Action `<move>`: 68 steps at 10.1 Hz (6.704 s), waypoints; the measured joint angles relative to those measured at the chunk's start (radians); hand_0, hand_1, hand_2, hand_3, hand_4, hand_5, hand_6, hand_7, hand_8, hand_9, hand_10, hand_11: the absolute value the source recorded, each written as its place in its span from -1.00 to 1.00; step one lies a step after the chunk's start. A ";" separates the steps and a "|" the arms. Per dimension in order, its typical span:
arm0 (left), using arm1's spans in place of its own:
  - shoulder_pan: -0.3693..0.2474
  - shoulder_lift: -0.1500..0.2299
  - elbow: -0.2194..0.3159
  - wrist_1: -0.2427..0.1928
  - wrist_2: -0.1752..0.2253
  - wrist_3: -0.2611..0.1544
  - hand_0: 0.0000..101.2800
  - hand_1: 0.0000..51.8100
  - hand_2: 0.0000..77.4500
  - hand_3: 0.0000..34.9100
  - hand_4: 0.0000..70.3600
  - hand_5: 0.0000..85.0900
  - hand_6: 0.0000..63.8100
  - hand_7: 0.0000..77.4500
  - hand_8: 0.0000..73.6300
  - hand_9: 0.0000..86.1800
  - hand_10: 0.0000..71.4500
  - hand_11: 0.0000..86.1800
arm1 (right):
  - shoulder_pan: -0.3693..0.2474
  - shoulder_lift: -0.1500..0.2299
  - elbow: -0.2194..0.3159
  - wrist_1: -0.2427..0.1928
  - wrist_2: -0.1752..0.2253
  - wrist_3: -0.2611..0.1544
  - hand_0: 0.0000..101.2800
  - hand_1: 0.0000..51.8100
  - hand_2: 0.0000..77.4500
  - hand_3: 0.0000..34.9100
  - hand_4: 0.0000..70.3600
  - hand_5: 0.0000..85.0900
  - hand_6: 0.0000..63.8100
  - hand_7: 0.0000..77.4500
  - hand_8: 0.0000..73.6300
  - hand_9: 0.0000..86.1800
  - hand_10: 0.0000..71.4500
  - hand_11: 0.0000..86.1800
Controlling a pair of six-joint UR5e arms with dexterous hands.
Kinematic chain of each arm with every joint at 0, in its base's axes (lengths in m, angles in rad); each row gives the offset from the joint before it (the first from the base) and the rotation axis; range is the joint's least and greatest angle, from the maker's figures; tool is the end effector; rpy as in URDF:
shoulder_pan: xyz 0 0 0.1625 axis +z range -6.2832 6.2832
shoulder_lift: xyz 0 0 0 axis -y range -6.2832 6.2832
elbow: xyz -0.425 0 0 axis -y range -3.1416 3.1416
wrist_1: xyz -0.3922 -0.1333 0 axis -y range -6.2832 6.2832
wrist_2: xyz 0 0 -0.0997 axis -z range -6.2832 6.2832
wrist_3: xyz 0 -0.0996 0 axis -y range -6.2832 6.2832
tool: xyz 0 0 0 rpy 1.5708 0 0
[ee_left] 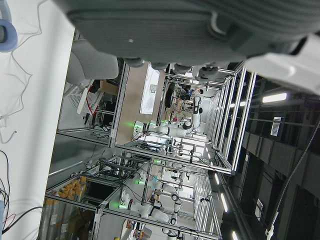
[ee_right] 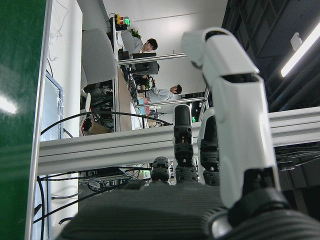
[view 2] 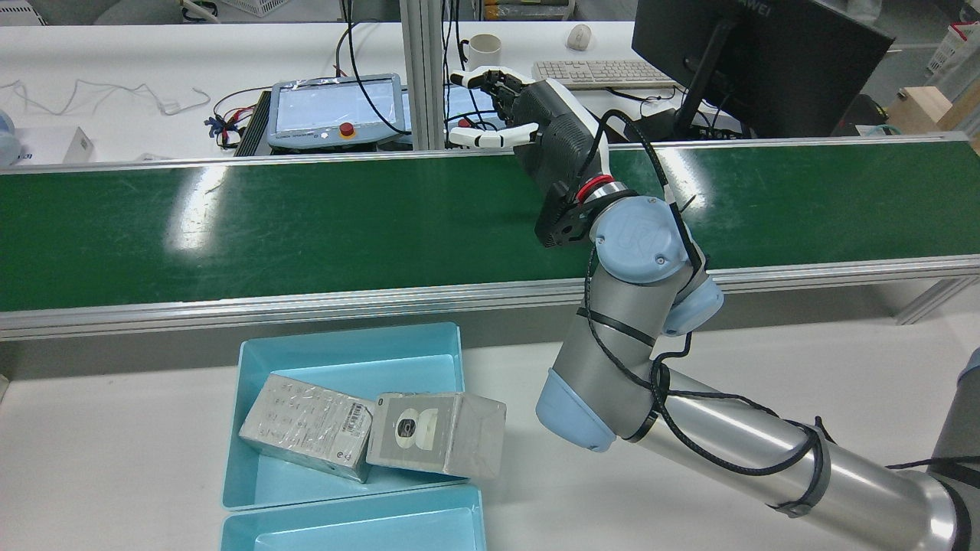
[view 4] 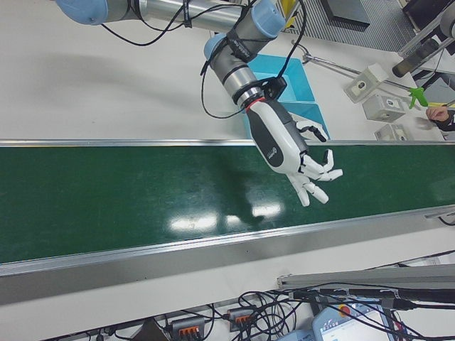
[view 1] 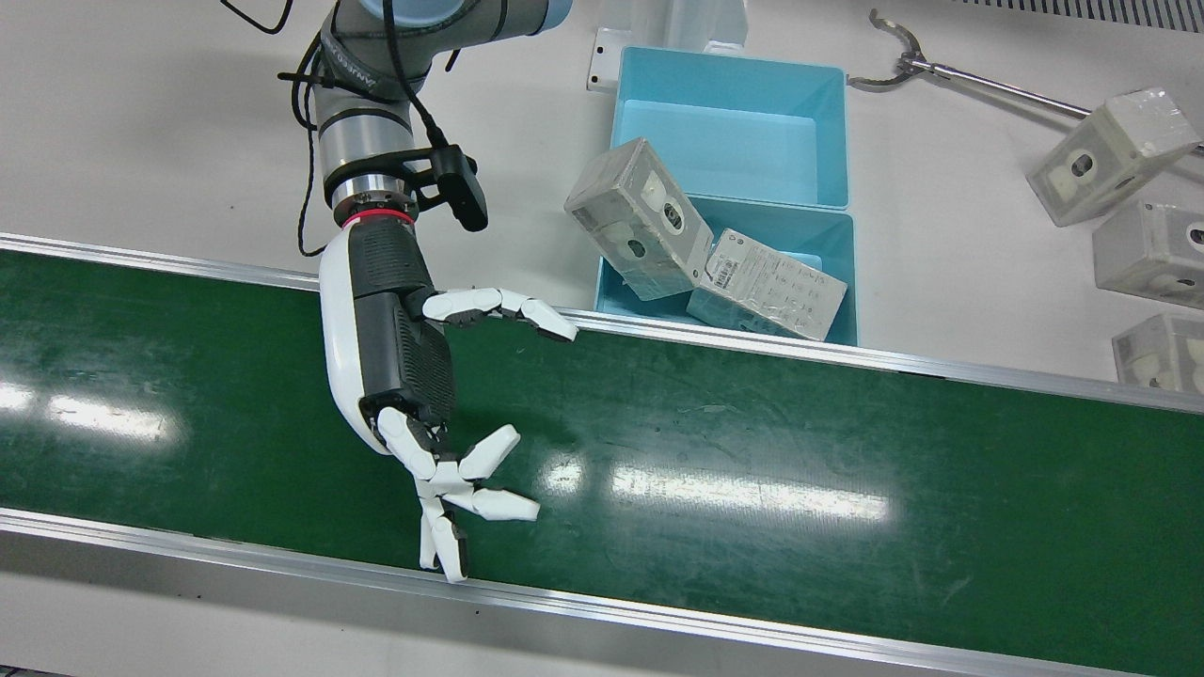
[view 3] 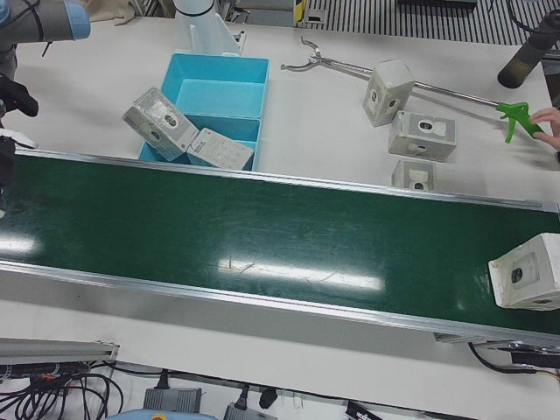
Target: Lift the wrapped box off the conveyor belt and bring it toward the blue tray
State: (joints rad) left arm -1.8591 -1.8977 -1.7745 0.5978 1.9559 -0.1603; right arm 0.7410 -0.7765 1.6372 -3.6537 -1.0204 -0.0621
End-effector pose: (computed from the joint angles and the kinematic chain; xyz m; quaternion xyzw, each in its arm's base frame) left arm -0.2512 -0.5098 0.4722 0.0966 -0.6779 0.7281 0.0321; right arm -0.3712 -0.5909 0.2276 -0.1506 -0.7892 0.5942 0.0374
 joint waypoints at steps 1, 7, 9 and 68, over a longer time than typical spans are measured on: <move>0.000 0.000 0.000 0.000 0.000 0.000 -1.00 -1.00 -0.99 -1.00 -1.00 -0.97 -0.98 -1.00 -0.99 -1.00 -0.98 -0.99 | 0.004 -0.008 -0.033 0.053 -0.004 -0.001 0.01 -0.24 -0.42 -1.00 -0.41 -0.22 -0.50 -0.59 -0.88 -0.82 -1.00 -0.97; 0.000 0.000 0.000 0.000 0.000 0.000 -1.00 -1.00 -0.99 -1.00 -1.00 -0.97 -0.98 -1.00 -0.99 -1.00 -0.98 -0.99 | 0.006 -0.030 -0.121 0.143 -0.052 0.002 -0.01 -0.35 -0.59 -0.92 -0.53 -0.35 -0.74 -0.77 -0.94 -0.91 -1.00 -0.97; 0.000 0.000 0.000 0.000 0.000 0.000 -1.00 -1.00 -0.99 -1.00 -1.00 -0.97 -0.98 -1.00 -0.99 -1.00 -0.98 -0.99 | 0.007 -0.033 -0.123 0.144 -0.054 0.003 -0.01 -0.35 -0.59 -1.00 -0.53 -0.35 -0.74 -0.76 -0.94 -0.91 -1.00 -0.97; 0.000 0.000 0.000 0.000 0.000 0.000 -1.00 -1.00 -0.97 -1.00 -1.00 -0.97 -1.00 -0.99 -0.99 -0.99 -0.98 -0.99 | 0.010 -0.037 -0.152 0.149 -0.078 0.004 -0.01 -0.26 -0.52 -0.90 -0.55 -0.24 -0.76 -0.76 -0.99 -0.89 -1.00 -0.97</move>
State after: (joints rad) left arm -1.8592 -1.8978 -1.7745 0.5978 1.9559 -0.1603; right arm 0.7509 -0.8135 1.4849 -3.5052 -1.0986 -0.0584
